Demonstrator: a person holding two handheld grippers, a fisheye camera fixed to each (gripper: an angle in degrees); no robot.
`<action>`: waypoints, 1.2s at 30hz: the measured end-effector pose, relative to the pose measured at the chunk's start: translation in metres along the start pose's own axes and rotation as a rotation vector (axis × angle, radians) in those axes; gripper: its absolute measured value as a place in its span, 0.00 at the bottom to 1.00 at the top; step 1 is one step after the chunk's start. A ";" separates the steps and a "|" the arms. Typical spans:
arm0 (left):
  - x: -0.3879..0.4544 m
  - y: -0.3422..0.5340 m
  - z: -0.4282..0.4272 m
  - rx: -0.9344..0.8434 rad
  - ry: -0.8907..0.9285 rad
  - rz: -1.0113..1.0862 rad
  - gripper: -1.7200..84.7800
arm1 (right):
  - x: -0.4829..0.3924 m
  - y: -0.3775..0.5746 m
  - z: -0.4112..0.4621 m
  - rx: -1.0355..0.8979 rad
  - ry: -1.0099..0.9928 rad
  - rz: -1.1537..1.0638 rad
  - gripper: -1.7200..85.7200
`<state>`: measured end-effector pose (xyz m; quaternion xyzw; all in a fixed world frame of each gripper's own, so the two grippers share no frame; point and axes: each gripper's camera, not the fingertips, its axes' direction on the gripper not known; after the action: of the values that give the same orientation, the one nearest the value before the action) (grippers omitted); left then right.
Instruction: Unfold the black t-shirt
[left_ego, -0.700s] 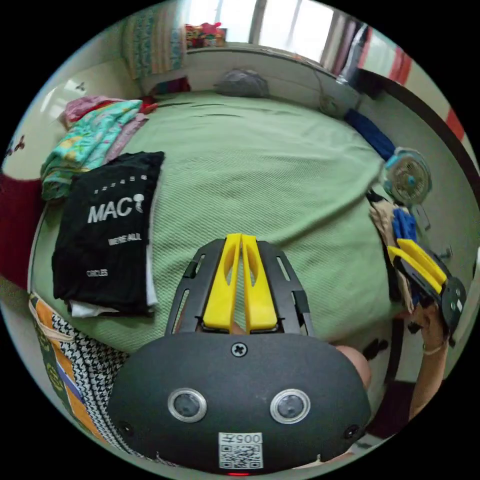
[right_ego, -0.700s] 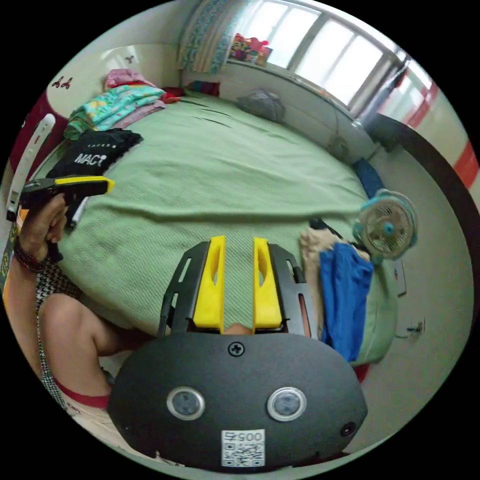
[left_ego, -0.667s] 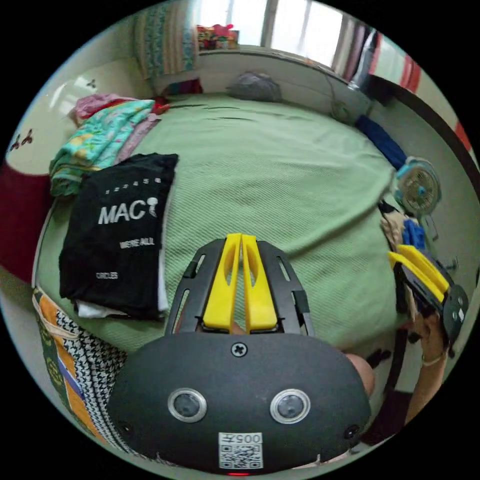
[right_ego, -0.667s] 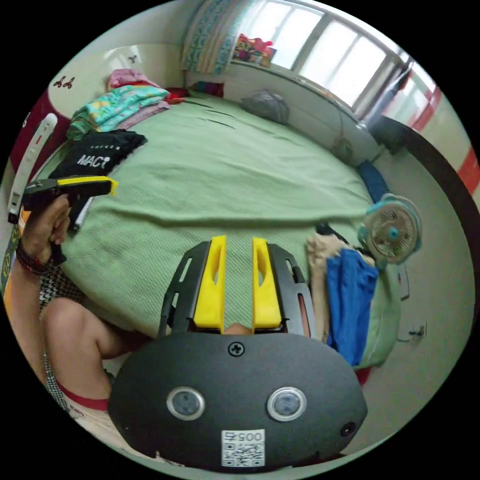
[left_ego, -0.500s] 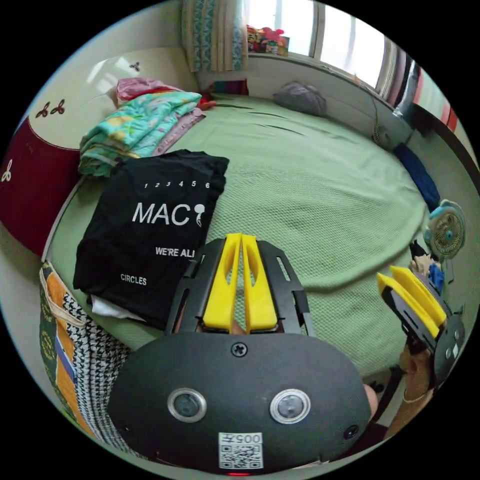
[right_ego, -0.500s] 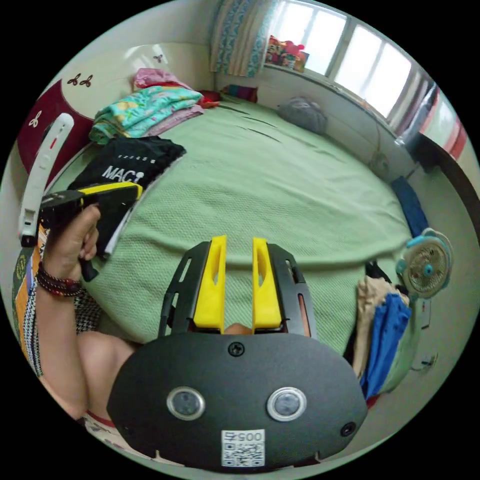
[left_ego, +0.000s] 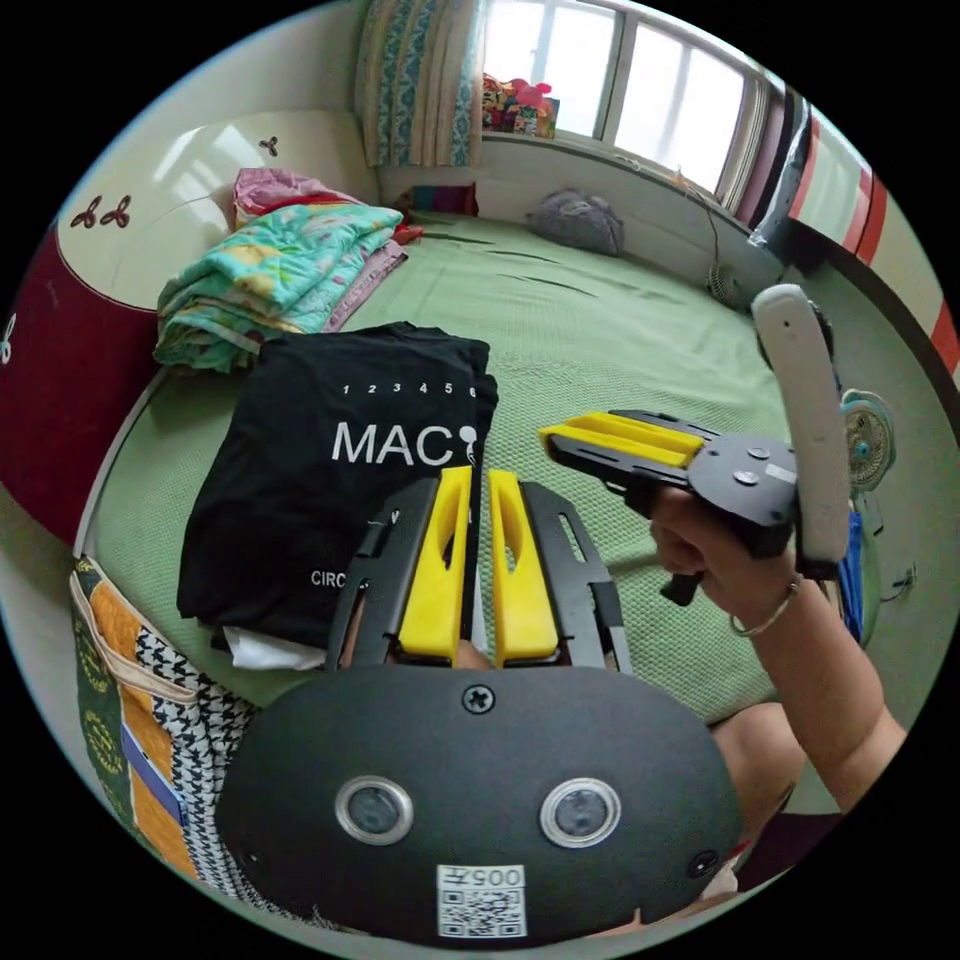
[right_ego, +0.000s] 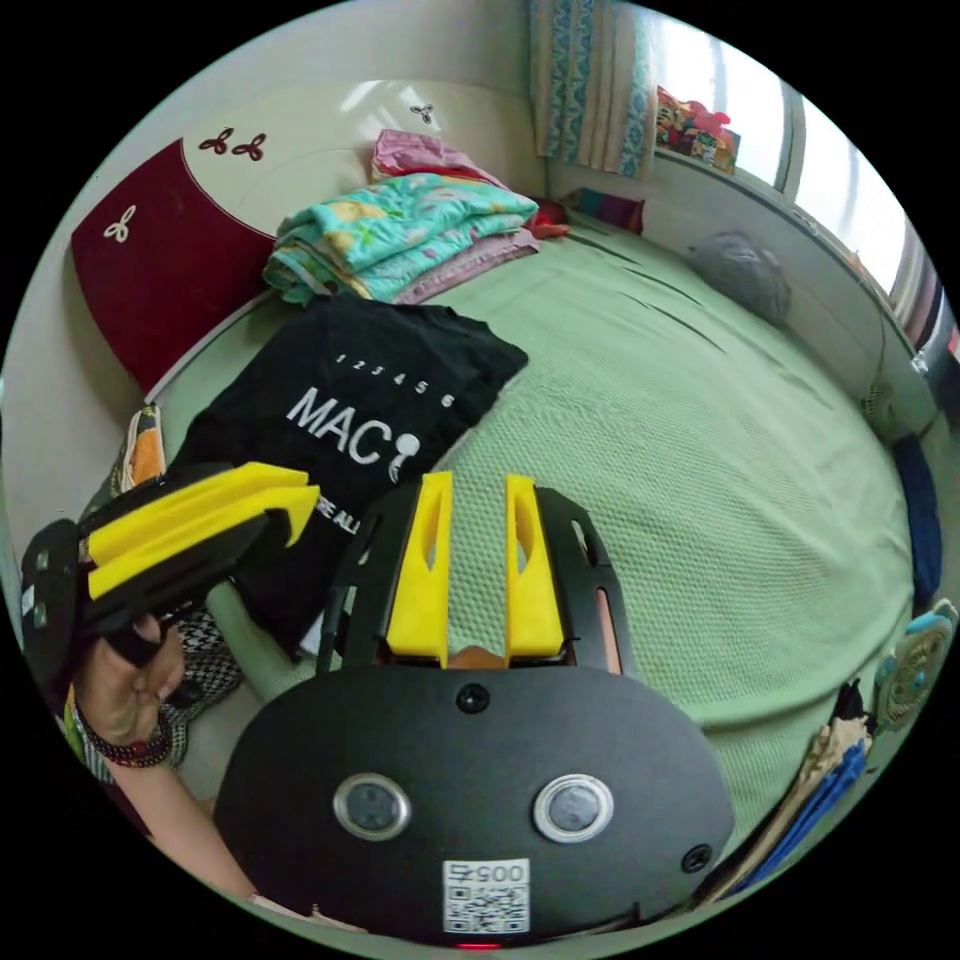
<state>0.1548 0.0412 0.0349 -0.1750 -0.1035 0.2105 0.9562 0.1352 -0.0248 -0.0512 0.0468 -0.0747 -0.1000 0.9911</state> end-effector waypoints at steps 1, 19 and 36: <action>-0.011 -0.004 -0.003 0.003 0.009 -0.011 0.08 | -0.005 -0.004 0.007 0.006 -0.023 -0.006 0.12; -0.133 -0.061 -0.026 0.000 0.028 -0.147 0.07 | -0.012 -0.037 0.062 0.053 -0.161 0.079 0.12; -0.176 -0.095 -0.026 -0.035 0.032 -0.159 0.07 | -0.047 -0.036 0.064 0.144 -0.005 -0.015 0.09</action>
<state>0.0398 -0.1248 0.0248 -0.1863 -0.1057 0.1291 0.9682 0.0728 -0.0552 0.0014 0.1182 -0.0839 -0.1020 0.9842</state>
